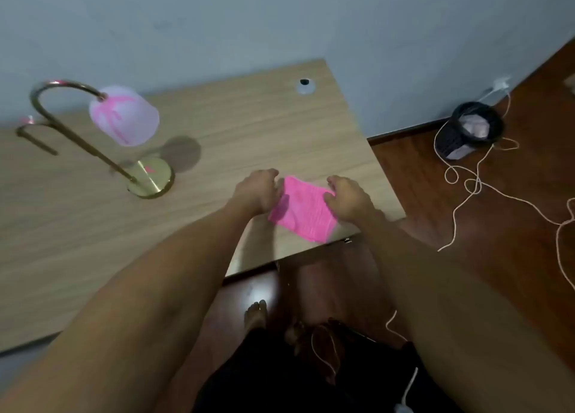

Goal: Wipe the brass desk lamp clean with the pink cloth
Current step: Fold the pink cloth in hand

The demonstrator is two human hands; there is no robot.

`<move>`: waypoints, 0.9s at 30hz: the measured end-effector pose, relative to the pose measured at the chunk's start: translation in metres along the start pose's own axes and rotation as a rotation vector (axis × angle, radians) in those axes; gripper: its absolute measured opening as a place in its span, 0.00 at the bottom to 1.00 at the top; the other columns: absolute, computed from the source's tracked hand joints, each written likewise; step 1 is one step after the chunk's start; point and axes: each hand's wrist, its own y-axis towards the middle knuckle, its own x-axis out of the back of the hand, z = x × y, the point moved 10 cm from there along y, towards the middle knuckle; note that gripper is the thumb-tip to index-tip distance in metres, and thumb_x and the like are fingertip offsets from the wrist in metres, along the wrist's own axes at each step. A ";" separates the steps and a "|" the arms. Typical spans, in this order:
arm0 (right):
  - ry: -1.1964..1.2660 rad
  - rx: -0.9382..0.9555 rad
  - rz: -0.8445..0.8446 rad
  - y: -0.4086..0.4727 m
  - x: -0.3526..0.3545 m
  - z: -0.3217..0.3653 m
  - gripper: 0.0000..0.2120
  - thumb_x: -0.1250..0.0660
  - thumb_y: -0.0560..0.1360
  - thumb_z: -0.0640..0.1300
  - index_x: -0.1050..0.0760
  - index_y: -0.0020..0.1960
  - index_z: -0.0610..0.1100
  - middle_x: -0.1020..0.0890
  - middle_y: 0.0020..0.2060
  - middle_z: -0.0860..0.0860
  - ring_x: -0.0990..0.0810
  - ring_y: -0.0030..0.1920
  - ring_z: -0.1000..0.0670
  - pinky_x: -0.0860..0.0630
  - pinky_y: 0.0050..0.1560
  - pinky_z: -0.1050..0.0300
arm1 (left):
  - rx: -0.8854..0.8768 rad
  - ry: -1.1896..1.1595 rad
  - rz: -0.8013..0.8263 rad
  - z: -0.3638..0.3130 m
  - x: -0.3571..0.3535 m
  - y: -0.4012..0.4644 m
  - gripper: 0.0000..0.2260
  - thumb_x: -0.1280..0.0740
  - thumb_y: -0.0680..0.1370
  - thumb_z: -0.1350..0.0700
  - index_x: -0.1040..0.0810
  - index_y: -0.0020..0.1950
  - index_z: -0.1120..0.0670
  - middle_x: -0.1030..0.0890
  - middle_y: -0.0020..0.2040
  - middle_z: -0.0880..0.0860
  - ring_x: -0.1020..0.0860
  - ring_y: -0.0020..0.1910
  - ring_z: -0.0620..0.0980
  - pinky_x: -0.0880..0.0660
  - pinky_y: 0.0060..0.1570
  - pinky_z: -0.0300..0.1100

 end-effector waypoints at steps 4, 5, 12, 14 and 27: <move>0.023 0.006 -0.015 0.006 -0.012 -0.007 0.21 0.36 0.77 0.42 0.28 0.69 0.37 0.23 0.61 0.39 0.25 0.63 0.38 0.26 0.61 0.44 | 0.065 -0.051 0.056 0.010 -0.029 0.009 0.18 0.34 0.78 0.46 0.24 0.65 0.53 0.20 0.63 0.59 0.21 0.60 0.61 0.22 0.58 0.52; 0.025 -0.002 -0.026 0.010 -0.015 -0.009 0.21 0.35 0.76 0.41 0.27 0.68 0.37 0.22 0.59 0.39 0.25 0.61 0.38 0.26 0.60 0.44 | 0.084 -0.065 0.060 0.013 -0.037 0.013 0.17 0.33 0.78 0.47 0.24 0.64 0.53 0.20 0.61 0.58 0.21 0.59 0.61 0.22 0.56 0.52; 0.243 -0.098 -0.025 0.028 -0.031 -0.024 0.07 0.29 0.75 0.43 0.21 0.52 0.42 0.18 0.45 0.48 0.18 0.46 0.46 0.21 0.47 0.51 | 0.264 -0.301 -0.013 0.036 -0.058 0.029 0.13 0.28 0.73 0.57 0.21 0.57 0.55 0.17 0.54 0.57 0.19 0.53 0.58 0.21 0.54 0.48; 0.241 -0.112 0.027 0.031 -0.036 -0.025 0.04 0.30 0.76 0.44 0.20 0.48 0.43 0.17 0.42 0.48 0.17 0.45 0.45 0.21 0.45 0.51 | 0.286 -0.362 -0.015 0.037 -0.060 0.031 0.07 0.29 0.73 0.60 0.17 0.50 0.58 0.15 0.48 0.58 0.17 0.49 0.57 0.21 0.49 0.47; 0.778 -0.168 0.314 0.014 0.006 0.056 0.17 0.22 0.72 0.42 0.21 0.58 0.40 0.13 0.48 0.44 0.12 0.44 0.47 0.15 0.43 0.52 | 0.181 -0.709 -0.137 0.031 0.019 0.017 0.03 0.33 0.72 0.59 0.25 0.42 0.52 0.20 0.42 0.55 0.23 0.41 0.53 0.25 0.41 0.47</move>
